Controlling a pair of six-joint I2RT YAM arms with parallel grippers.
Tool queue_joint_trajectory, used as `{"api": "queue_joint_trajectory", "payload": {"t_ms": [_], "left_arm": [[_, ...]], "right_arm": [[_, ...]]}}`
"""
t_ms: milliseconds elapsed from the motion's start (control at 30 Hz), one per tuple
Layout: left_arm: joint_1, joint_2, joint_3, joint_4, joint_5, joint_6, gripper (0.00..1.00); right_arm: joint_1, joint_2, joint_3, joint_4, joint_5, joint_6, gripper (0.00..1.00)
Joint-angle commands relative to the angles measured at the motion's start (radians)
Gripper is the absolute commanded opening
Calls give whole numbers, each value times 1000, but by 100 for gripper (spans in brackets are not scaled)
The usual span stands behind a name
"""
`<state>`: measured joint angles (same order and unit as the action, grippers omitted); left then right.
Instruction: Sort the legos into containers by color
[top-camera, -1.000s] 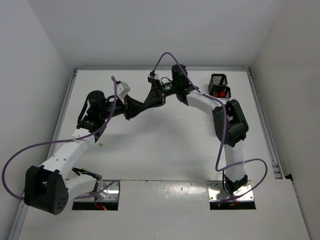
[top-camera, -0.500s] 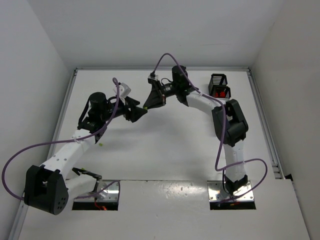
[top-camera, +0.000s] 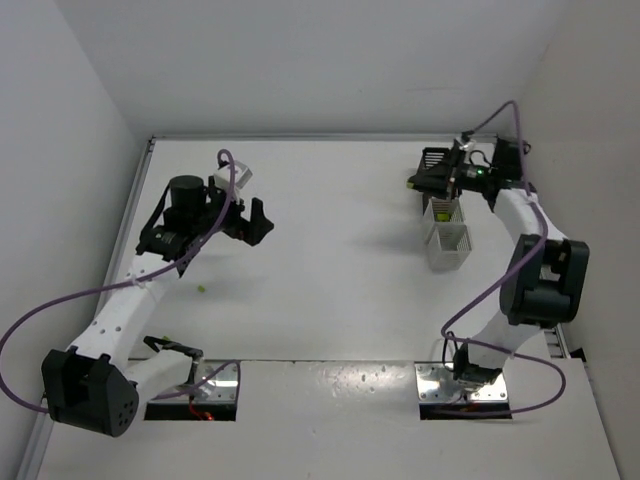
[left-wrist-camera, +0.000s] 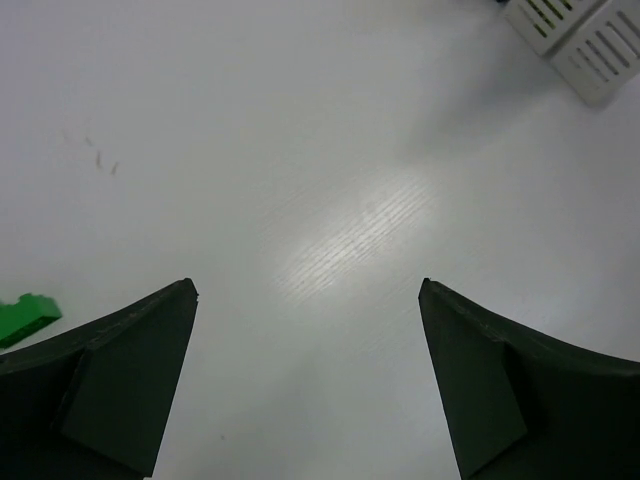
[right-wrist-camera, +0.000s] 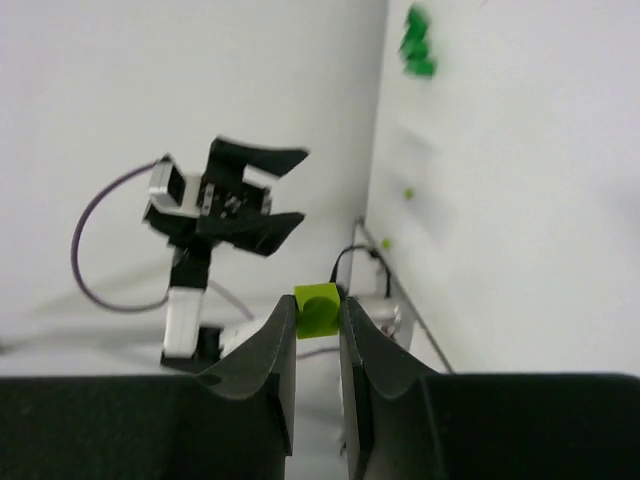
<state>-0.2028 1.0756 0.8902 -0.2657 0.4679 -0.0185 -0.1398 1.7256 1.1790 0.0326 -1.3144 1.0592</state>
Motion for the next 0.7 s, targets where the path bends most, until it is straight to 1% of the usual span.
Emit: {"api": "queue_joint_trajectory", "payload": {"t_ms": [0, 33, 67, 100, 167, 200, 233, 267, 333, 367, 467, 500, 567, 667], "left_arm": [[9, 7, 75, -145, -132, 35, 100], [9, 17, 102, -173, -179, 51, 100], [20, 27, 117, -237, -204, 81, 100], [20, 27, 140, -271, -221, 107, 100], [34, 27, 141, -322, -239, 153, 100], [46, 27, 141, -357, -239, 190, 100], [57, 27, 127, -366, -258, 202, 100], [57, 27, 127, -366, -287, 203, 100], [69, 27, 112, -389, -369, 181, 100], [69, 38, 112, -401, -386, 181, 100], [89, 47, 84, -423, -422, 181, 100], [109, 47, 75, -423, -422, 172, 100], [118, 47, 75, -432, -410, 172, 100], [143, 60, 84, -445, -390, 183, 100]], "right_arm": [[-64, -129, -12, -373, 124, -331, 0], [-110, -161, 22, -458, 245, -402, 0], [-130, -170, 48, -609, 326, -539, 0], [-145, -179, 89, -655, 454, -595, 0], [-155, -190, 134, -735, 573, -706, 0], [-164, -190, 161, -776, 683, -770, 0], [-164, -190, 174, -792, 732, -800, 0], [-164, -190, 183, -801, 856, -845, 0], [-164, -190, 183, -801, 961, -878, 0], [-164, -190, 183, -792, 1036, -889, 0], [-150, -178, 183, -764, 1090, -912, 0], [-141, -166, 183, -746, 1131, -930, 0], [-141, -146, 183, -734, 1158, -930, 0], [-141, -92, 226, -709, 1158, -939, 0]]}}
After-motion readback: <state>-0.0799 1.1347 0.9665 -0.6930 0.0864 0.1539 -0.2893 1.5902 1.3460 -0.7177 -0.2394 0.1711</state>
